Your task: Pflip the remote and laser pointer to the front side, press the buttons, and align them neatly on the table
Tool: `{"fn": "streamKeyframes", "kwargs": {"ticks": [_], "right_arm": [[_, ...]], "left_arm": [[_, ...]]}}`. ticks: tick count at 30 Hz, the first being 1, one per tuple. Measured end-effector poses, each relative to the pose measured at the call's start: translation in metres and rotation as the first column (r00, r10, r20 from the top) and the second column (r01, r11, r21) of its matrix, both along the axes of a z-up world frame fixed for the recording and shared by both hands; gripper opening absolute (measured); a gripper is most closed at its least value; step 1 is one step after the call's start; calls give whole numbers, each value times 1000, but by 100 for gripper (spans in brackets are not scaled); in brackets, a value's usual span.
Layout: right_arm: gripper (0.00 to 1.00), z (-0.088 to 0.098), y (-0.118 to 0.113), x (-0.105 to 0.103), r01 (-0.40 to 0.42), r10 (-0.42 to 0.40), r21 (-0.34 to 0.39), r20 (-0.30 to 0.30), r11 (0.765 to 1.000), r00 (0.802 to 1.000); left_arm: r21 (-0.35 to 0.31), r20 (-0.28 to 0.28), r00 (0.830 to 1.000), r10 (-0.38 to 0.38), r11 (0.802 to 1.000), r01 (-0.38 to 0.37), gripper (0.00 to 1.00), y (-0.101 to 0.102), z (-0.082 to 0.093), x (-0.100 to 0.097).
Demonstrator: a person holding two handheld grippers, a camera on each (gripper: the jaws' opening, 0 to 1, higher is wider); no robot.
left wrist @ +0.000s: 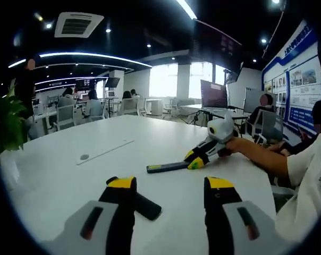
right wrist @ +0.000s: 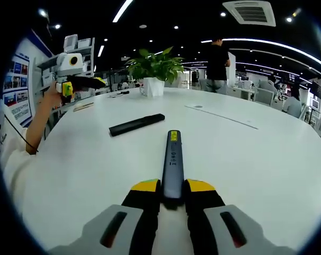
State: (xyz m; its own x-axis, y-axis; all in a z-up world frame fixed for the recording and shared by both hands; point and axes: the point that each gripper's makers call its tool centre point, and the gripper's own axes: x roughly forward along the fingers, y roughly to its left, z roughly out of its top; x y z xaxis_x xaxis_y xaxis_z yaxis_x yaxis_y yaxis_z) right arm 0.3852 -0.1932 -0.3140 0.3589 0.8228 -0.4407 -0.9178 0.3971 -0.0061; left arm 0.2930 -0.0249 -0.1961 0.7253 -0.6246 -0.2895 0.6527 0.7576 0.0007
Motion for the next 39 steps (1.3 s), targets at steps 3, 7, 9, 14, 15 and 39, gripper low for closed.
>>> {"fn": "streamKeyframes", "kwargs": {"ticks": [3, 7, 9, 14, 15, 39], "right_arm": [[21, 0, 0, 0, -2, 2, 0, 0, 1000, 1000], [22, 0, 0, -1, 0, 0, 0, 1, 1000, 1000], [22, 0, 0, -1, 3, -3, 3, -1, 1000, 1000], [21, 0, -1, 0, 8, -8, 30, -18, 1000, 1000], [21, 0, -1, 0, 7, -6, 38, -28, 999, 1000], [21, 0, 0, 1, 3, -2, 33, -27, 999, 1000]], "left_arm": [[-11, 7, 1000, 5, 1000, -5, 49, -2, 9, 7], [-112, -44, 996, 77, 990, -82, 48, 8, 18, 19], [-103, -28, 994, 103, 989, -106, 48, 11, 20, 24], [-79, -33, 998, 45, 996, -48, 48, -3, 17, 24], [-76, -63, 997, 41, 996, -45, 48, -4, 14, 28], [58, -30, 1000, 5, 998, -4, 50, -17, 43, 89]]}}
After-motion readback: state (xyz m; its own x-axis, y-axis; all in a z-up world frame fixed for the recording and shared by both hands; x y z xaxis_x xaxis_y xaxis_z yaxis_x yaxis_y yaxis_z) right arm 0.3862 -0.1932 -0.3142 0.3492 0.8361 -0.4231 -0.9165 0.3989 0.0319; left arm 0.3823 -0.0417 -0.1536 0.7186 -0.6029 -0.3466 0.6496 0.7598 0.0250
